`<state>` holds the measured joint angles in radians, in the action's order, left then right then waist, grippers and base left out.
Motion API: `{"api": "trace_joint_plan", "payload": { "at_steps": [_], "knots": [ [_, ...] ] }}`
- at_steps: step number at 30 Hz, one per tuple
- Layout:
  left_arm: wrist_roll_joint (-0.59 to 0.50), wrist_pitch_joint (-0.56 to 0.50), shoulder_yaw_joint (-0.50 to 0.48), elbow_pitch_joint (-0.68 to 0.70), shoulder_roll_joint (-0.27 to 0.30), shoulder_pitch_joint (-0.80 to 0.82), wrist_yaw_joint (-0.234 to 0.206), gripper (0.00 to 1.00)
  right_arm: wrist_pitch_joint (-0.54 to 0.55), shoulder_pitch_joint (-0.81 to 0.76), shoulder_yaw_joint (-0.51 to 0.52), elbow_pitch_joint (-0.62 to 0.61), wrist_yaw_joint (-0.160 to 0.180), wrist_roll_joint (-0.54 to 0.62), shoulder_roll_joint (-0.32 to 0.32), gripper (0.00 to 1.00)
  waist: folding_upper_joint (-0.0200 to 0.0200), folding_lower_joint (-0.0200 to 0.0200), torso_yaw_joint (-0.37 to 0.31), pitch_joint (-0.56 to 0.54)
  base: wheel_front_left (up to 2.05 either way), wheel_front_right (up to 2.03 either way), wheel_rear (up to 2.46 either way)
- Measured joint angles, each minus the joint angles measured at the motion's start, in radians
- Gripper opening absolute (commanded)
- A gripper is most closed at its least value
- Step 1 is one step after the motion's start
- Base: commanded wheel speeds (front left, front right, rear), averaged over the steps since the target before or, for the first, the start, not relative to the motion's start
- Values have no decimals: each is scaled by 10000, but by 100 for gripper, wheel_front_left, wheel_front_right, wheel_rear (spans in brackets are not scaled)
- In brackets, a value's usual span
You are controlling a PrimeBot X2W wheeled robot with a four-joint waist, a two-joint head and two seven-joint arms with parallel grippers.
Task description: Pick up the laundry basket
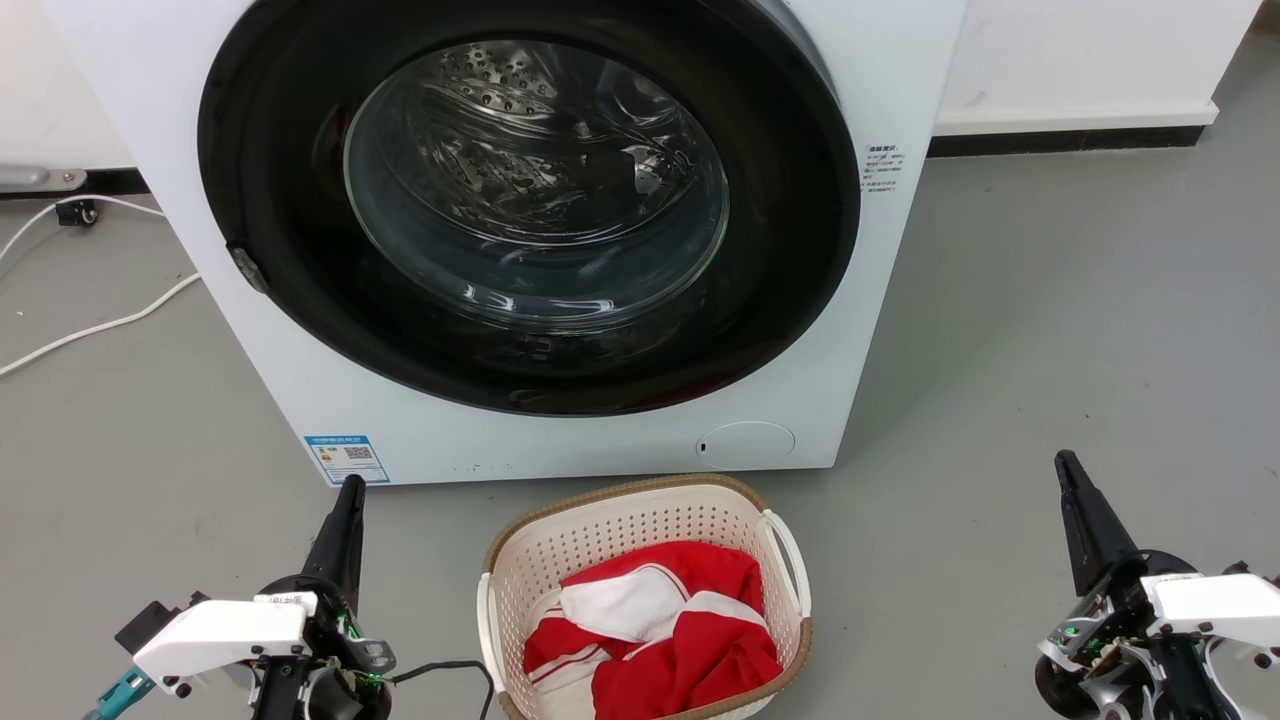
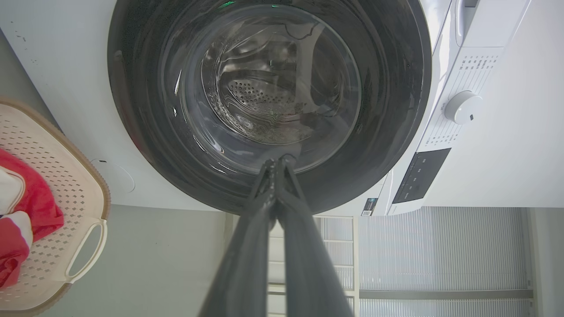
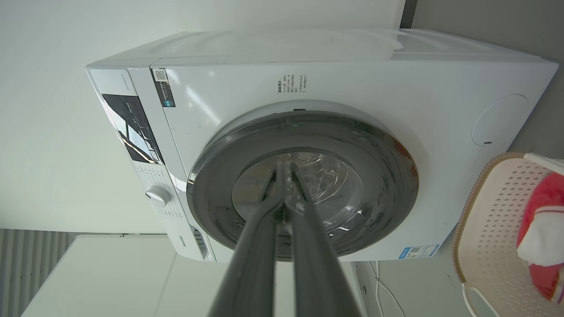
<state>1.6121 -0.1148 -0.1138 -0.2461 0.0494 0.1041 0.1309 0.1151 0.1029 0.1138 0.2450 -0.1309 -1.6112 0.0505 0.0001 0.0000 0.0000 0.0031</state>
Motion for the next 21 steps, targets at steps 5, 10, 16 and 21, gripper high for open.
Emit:
{"api": "trace_joint_plan", "payload": {
  "at_steps": [5,10,16,21],
  "knots": [
    [0,0,2,0,0,1,0,0,0,0,0,2,0,0,0,0,0,0,0,0,0,0,0],
    [0,0,2,0,0,1,0,0,0,0,2,2,0,0,0,0,0,0,0,0,0,0,0],
    [0,0,2,0,0,1,0,0,0,0,2,2,2,0,0,0,0,0,0,0,0,0,0],
    [0,0,2,0,0,1,0,0,0,0,4,2,2,0,0,0,0,0,0,0,0,0,0]
  ]
}}
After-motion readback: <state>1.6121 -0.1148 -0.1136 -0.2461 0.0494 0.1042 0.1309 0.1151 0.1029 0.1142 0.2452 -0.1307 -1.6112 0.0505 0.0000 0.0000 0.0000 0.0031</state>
